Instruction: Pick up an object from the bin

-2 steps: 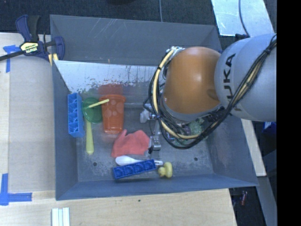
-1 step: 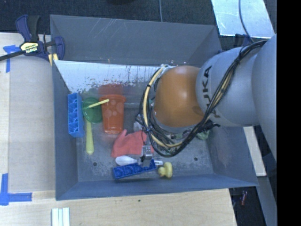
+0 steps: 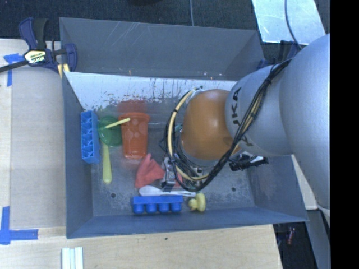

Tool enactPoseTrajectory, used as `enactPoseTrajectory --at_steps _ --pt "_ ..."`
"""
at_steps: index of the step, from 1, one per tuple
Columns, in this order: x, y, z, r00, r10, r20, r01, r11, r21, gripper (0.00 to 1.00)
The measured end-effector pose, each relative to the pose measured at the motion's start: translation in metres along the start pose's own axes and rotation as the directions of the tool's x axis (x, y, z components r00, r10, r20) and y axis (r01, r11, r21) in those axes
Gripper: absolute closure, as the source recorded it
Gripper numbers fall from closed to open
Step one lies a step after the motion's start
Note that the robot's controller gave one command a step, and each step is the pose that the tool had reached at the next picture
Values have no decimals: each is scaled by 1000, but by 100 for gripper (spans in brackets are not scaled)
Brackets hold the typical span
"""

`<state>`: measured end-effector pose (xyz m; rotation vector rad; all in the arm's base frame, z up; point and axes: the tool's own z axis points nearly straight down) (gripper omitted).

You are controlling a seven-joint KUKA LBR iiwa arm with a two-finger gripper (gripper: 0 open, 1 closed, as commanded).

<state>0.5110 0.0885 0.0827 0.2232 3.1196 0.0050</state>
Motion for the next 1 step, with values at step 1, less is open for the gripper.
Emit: enactPoseTrajectory --at_steps 1 --pt "0 0 0 1000 0 0 0 1000 0 100"
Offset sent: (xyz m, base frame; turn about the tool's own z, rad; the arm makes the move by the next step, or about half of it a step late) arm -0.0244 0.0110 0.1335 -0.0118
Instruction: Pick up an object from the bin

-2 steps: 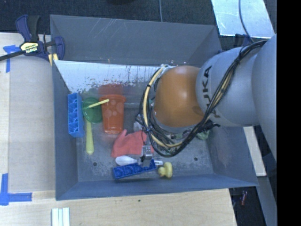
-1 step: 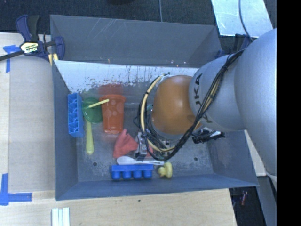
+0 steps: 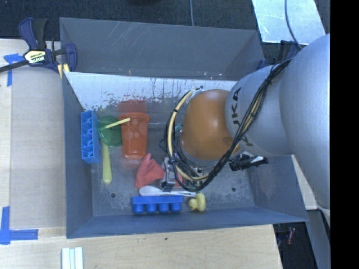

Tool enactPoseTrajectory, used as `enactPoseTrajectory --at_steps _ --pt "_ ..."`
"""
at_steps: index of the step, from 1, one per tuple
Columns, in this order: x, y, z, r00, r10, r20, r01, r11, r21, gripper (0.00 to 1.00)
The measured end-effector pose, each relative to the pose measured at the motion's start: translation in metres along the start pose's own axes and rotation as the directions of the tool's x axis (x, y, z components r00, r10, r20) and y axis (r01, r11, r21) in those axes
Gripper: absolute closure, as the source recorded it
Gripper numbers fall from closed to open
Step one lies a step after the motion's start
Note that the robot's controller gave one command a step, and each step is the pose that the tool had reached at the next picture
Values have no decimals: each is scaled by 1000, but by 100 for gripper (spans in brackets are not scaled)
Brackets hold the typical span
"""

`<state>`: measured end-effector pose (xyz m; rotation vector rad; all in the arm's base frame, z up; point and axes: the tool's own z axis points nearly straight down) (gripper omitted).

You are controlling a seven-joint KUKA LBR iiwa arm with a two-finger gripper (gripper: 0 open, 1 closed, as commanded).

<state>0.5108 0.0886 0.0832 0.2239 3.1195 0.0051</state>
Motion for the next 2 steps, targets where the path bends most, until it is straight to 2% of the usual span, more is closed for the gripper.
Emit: enactPoseTrajectory --at_steps 1,2 --pt "15 4 -77 1000 -9 -4 9 1000 1 100" --pt "-2 -34 -152 998 -64 -8 64 998 3 100"
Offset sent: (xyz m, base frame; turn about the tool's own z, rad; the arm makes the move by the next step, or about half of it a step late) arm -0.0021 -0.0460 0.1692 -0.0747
